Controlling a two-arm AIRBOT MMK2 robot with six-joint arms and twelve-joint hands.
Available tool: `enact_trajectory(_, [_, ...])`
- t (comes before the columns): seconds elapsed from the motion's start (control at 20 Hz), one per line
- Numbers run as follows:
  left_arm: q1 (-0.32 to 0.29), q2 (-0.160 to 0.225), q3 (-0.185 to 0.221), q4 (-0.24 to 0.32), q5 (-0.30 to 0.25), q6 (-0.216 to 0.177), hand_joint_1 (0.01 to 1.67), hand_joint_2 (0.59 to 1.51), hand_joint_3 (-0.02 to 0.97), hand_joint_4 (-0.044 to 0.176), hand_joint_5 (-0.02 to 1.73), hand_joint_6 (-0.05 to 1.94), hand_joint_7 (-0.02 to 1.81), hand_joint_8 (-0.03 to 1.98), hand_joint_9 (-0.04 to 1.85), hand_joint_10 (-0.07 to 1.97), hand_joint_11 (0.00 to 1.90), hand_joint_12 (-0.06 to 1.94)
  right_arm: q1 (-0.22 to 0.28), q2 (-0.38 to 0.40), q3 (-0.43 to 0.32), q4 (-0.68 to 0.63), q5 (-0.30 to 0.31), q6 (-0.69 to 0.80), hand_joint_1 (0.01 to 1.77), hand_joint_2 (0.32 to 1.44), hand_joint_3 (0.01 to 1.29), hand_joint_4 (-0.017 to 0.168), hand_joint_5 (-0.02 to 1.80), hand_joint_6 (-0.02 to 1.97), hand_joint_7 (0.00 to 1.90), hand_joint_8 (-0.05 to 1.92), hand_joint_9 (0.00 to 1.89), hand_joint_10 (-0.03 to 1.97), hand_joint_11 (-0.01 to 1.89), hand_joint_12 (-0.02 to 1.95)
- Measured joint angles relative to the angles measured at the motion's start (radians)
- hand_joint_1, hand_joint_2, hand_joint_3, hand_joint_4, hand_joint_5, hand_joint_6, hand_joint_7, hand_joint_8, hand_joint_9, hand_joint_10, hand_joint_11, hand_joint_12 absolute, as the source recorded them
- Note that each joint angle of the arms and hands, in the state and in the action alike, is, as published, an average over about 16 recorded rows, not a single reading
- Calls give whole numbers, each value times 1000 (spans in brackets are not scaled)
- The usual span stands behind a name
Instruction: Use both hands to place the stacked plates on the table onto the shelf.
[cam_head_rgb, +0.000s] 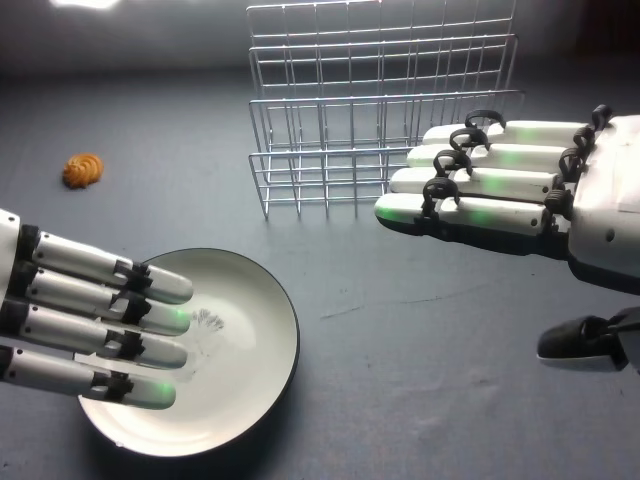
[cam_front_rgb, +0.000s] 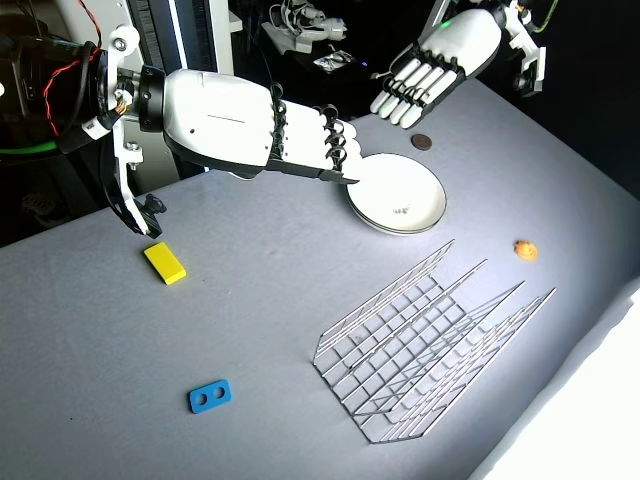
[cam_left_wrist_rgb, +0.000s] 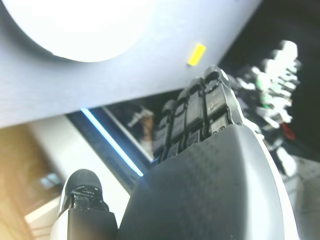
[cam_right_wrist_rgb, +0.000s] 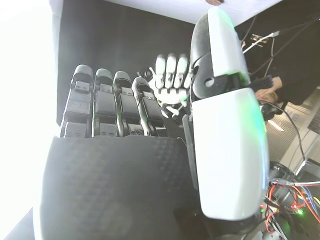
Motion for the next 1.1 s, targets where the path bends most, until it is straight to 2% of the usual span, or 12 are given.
enact_trajectory(0.15, [47, -9, 10, 22, 28, 7, 24, 1071, 24, -2, 42, -1, 23, -4, 19, 8, 22, -7, 0, 0, 0, 0, 0, -4, 1146, 1023, 16, 0, 13, 19, 21, 14, 20, 5, 20, 19])
enact_trajectory(0.35, [94, -22, 20, 52, 90, -3, 24, 1074, 22, -2, 46, -1, 21, 3, 20, 7, 22, 0, 0, 0, 0, 0, 0, -10, 1157, 1019, 16, 0, 12, 19, 21, 13, 20, 5, 21, 19])
enact_trajectory(0.75, [153, -43, 25, 93, 233, -38, 24, 1068, 17, -2, 55, -1, 21, 19, 19, 7, 23, 12, 0, -1, 0, 0, 0, -17, 1170, 1009, 16, 0, 12, 19, 21, 14, 20, 5, 28, 25])
enact_trajectory(1.1, [190, -54, 18, 109, 315, -64, 22, 1064, 16, -1, 47, -2, 20, 19, 18, 6, 21, 14, 0, -3, 0, 0, 0, -23, 1156, 994, 17, 0, 12, 19, 21, 15, 19, 4, 25, 100])
